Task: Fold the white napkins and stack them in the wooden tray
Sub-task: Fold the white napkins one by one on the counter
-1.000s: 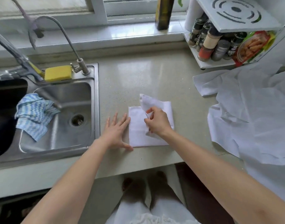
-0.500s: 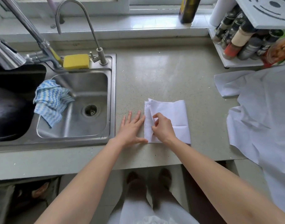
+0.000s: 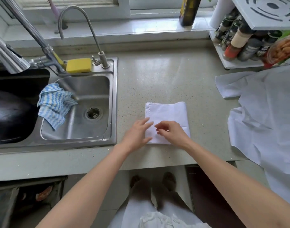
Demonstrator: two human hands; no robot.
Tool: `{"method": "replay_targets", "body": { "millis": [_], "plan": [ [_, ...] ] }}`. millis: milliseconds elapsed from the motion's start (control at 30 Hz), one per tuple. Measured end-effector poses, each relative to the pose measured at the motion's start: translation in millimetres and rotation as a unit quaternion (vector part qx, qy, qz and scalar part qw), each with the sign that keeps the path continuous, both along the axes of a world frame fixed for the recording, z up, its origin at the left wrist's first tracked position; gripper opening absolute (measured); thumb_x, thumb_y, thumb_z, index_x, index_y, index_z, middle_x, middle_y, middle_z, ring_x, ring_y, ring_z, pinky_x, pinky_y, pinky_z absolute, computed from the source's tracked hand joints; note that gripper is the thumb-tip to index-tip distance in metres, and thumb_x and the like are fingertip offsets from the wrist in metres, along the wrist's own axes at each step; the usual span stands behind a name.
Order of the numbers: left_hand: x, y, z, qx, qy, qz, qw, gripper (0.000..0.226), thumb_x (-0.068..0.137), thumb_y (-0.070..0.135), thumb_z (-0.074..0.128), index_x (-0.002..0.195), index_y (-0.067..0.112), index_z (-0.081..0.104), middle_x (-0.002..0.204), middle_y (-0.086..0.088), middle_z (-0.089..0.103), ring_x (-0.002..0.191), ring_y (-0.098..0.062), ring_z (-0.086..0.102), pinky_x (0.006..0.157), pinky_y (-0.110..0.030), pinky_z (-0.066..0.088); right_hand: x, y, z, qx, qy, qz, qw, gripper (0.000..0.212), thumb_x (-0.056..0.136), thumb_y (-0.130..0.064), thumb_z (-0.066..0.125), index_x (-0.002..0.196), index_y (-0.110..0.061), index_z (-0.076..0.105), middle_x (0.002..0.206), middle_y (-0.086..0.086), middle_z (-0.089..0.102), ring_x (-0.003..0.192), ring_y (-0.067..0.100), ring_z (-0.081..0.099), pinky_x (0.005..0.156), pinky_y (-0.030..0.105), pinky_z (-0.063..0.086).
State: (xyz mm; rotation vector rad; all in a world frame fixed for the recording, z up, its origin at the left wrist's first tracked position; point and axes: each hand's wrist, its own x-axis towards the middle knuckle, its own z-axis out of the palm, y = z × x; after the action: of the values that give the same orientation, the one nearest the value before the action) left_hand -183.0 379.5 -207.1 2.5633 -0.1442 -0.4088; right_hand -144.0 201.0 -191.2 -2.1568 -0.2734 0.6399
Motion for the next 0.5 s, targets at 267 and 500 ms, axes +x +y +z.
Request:
{"method": "replay_targets", "body": {
  "millis": [267,500],
  "plan": [
    [-3,-1,-9,0.119,0.035,-0.099,0.987,0.059,0.091,0.040,0.059,0.145,0.031,0.036,0.159,0.010,0.016,0.145,-0.014,0.016,0.108,-0.045,0.038,-27,-101,-12,-0.205,-0.261,0.078,0.940,0.049,0.070,-0.027,0.079,0.107,-0.012,0.052,0.109,0.003,0.051,0.098,0.023,0.051,0.081,0.033,0.045],
    [-4,-9,1,0.182,0.024,-0.149,0.972,0.038,0.101,0.033,0.044,0.137,0.026,0.044,0.159,-0.005,0.019,0.146,-0.023,0.019,0.101,-0.046,0.046,-35,-102,-25,-0.240,-0.303,0.045,0.921,0.023,0.075,-0.007,0.069,0.088,-0.009,0.050,0.084,0.005,0.050,0.071,0.022,0.051,0.057,0.026,0.034]
  ]
}}
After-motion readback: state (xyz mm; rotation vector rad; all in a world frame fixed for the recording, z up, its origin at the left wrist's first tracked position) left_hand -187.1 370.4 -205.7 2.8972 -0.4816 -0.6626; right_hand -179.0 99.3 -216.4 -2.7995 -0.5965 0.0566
